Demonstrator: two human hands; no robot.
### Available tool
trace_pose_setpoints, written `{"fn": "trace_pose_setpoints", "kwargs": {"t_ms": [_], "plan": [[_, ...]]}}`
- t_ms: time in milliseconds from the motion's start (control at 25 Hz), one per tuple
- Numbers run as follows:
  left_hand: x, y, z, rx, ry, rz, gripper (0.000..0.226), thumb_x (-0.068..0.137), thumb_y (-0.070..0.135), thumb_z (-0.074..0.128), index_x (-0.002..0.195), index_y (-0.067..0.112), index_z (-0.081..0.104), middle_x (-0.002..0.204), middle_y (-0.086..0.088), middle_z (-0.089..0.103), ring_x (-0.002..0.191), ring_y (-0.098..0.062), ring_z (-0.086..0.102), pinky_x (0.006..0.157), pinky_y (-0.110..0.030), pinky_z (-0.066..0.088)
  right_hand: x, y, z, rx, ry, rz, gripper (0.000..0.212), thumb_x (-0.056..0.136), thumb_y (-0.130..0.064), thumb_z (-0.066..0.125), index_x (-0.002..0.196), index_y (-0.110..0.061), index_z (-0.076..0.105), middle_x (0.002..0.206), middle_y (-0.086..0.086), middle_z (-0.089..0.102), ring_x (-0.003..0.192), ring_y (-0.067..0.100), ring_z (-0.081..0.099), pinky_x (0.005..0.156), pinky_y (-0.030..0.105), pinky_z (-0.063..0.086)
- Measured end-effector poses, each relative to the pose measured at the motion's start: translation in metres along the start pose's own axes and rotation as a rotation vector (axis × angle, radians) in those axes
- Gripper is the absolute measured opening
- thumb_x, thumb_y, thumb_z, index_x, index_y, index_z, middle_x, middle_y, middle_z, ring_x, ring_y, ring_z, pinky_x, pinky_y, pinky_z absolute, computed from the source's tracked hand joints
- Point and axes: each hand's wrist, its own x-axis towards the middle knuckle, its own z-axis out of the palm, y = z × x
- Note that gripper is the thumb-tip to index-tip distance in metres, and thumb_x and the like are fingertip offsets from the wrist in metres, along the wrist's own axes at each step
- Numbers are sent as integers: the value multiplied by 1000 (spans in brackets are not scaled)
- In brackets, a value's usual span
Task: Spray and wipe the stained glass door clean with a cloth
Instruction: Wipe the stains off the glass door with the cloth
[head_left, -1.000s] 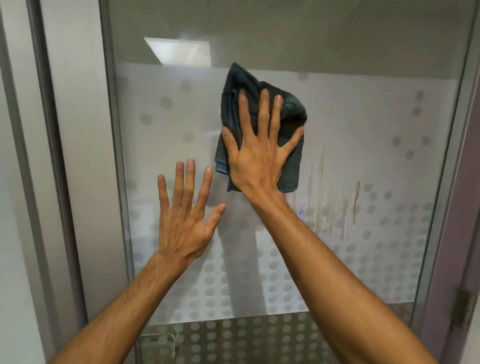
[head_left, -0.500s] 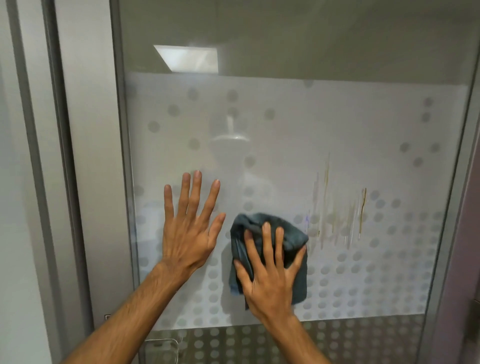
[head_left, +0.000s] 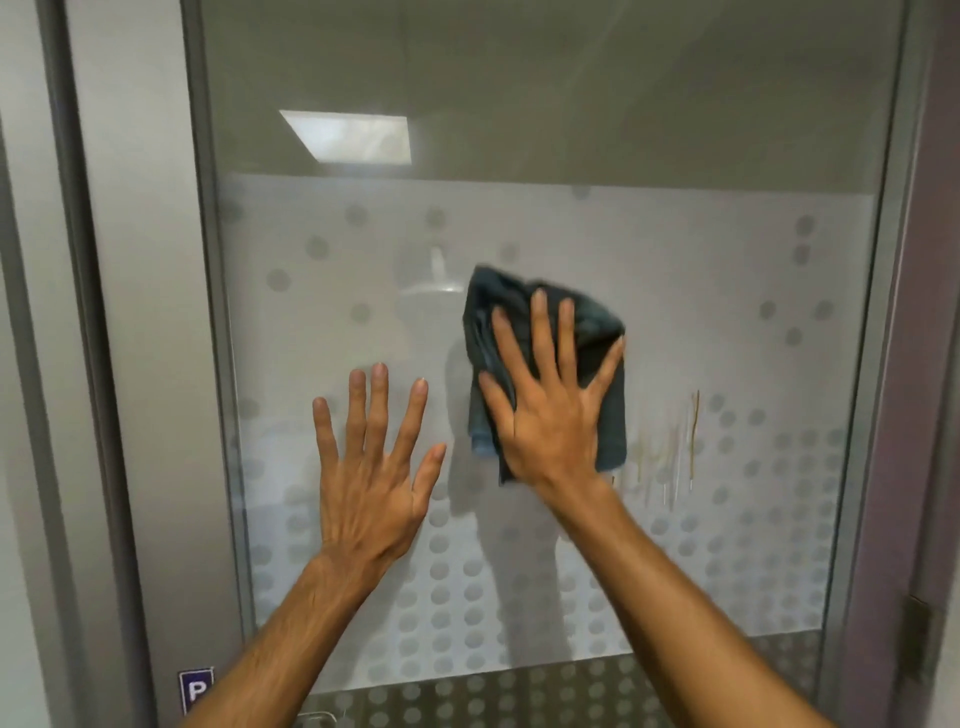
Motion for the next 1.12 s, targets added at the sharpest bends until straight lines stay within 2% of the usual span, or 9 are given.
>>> {"fn": "trace_pose_setpoints", "kwargs": {"t_ms": [120, 240, 400, 520, 640, 720, 880, 1000, 1120], "plan": [[3, 8, 3, 5, -9, 5, 67, 103, 51, 36, 159, 20, 16, 166, -19, 9, 155, -37, 8, 121, -67, 9, 47, 10, -9, -25, -6, -3, 61, 107, -55, 31, 162, -34, 14, 172, 5, 7, 159, 27, 2, 114, 77, 4], [6, 18, 3, 2, -14, 3, 65, 104, 51, 33, 159, 21, 15, 166, -19, 9, 155, -37, 7, 121, -67, 8, 39, 14, -6, -13, -2, 4, 60, 107, -55, 31, 162, -34, 15, 172, 5, 9, 159, 26, 4, 115, 76, 6], [3, 23, 4, -18, -38, -9, 63, 104, 46, 31, 160, 22, 13, 167, -17, 5, 155, -36, 5, 122, -65, 6, -23, 16, 5, 10, 3, 44, 62, 107, -53, 38, 161, -33, 17, 171, 6, 12, 158, 29, 8, 116, 77, 6], [0, 27, 5, -16, -50, 9, 62, 105, 43, 31, 160, 22, 13, 167, -16, 4, 155, -35, 4, 122, -65, 7, -102, 22, 17, 37, -63, 40, 67, 105, -53, 44, 161, -34, 14, 171, 7, 8, 158, 30, 8, 115, 79, 7], [-5, 37, 5, 10, -69, 66, 63, 104, 46, 33, 160, 21, 13, 167, -17, 5, 155, -35, 5, 122, -65, 8, -184, 36, 27, -6, -192, -92, 66, 104, -53, 43, 161, -33, 18, 172, 6, 1, 158, 28, 1, 108, 83, 17], [-5, 46, 4, 13, -70, 83, 64, 104, 49, 32, 160, 22, 13, 167, -17, 6, 155, -36, 6, 122, -64, 8, -205, 48, 26, -39, -241, -153, 63, 104, -55, 40, 161, -33, 21, 172, 5, 0, 159, 27, -2, 104, 84, 23], [-1, 63, 2, -3, -65, 86, 64, 104, 49, 31, 159, 21, 15, 167, -18, 8, 155, -36, 6, 122, -65, 9, -167, 54, 17, -1, -219, -100, 62, 105, -54, 41, 160, -35, 21, 172, 6, 7, 159, 27, 2, 108, 84, 13], [6, 74, 2, 3, -49, 92, 63, 104, 48, 33, 159, 21, 16, 167, -18, 8, 155, -36, 7, 121, -65, 10, -86, 62, 3, 15, -126, -4, 60, 107, -53, 35, 161, -34, 17, 171, 7, 7, 158, 29, 1, 111, 83, 5], [17, 84, 4, 2, -39, 112, 64, 104, 48, 31, 160, 21, 15, 167, -17, 8, 155, -35, 6, 121, -65, 10, -9, 81, -12, 1, -72, 3, 61, 107, -54, 31, 162, -34, 14, 172, 7, 6, 158, 28, 0, 111, 81, 3]]}}
